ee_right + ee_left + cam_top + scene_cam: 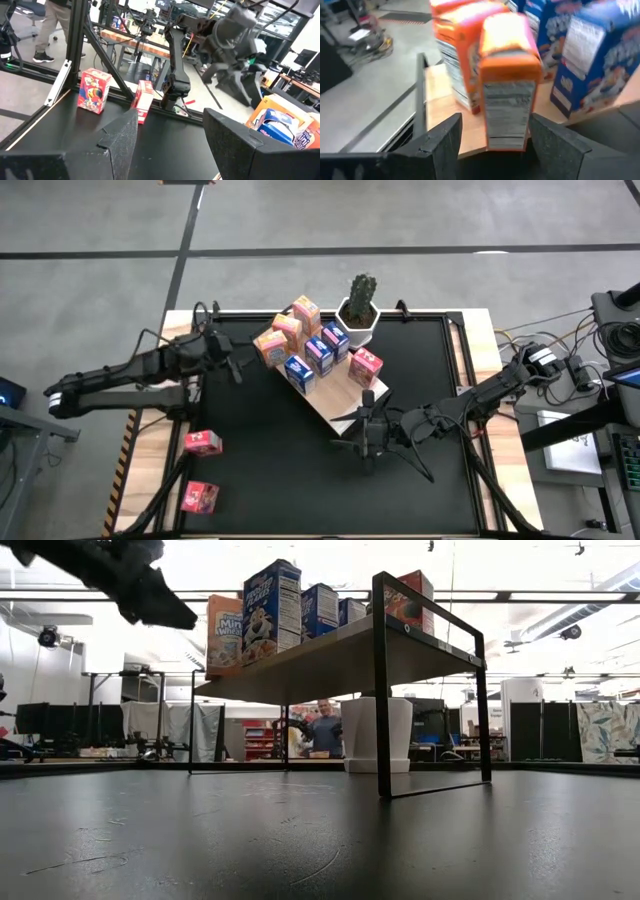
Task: Stack cereal on shelf
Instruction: Put the orange cereal box on the shelf aligned with the other orange cereal boxes
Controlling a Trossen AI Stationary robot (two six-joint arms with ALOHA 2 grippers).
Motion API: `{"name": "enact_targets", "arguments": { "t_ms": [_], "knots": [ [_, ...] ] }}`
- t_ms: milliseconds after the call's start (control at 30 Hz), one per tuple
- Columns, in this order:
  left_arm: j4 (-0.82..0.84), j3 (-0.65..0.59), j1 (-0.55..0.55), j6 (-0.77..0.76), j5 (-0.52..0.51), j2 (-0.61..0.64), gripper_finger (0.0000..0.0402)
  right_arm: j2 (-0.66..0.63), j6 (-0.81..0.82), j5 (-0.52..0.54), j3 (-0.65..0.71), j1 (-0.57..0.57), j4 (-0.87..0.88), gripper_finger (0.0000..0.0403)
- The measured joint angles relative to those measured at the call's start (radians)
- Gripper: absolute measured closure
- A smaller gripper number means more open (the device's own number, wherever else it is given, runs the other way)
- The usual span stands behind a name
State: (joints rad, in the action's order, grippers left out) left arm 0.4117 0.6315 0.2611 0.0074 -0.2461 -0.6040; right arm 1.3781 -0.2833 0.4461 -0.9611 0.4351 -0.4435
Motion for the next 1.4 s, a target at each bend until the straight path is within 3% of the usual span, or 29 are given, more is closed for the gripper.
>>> {"name": "enact_targets", "arguments": {
  "t_ms": [167, 367, 567, 767, 967, 1200, 1400],
  "knots": [
    [0.055, 0.078, -0.042, -0.051, -0.026, 0.003, 0.0205, 0.0, -0.016, 0.001, 0.0, 0.0, 0.002, 0.0188],
    [0.017, 0.068, -0.196, -0.093, -0.07, -0.013, 0.0239, -0.006, -0.03, 0.031, 0.0, 0.0, 0.027, 0.0188],
    [0.014, 0.066, -0.424, -0.154, -0.28, -0.088, 0.0278, -0.034, -0.05, 0.079, 0.0, -0.002, 0.064, 0.0188],
    [-0.019, 0.064, -0.6, -0.192, -0.567, -0.208, 0.0309, -0.055, -0.048, 0.079, 0.0, -0.002, 0.11, 0.0188],
    [-0.035, 0.062, -0.611, -0.223, -0.786, -0.33, 0.0326, -0.054, -0.048, 0.079, 0.0, -0.002, 0.116, 0.0188],
    [-0.076, 0.062, -0.605, -0.22, -0.792, -0.397, 0.0327, -0.053, -0.026, 0.08, 0.0, -0.004, 0.14, 0.0195],
    [-0.084, 0.062, -0.585, -0.195, -0.792, -0.421, 0.0327, -0.052, -0.029, 0.08, 0.0, -0.006, 0.14, 0.0236]
  ]
}}
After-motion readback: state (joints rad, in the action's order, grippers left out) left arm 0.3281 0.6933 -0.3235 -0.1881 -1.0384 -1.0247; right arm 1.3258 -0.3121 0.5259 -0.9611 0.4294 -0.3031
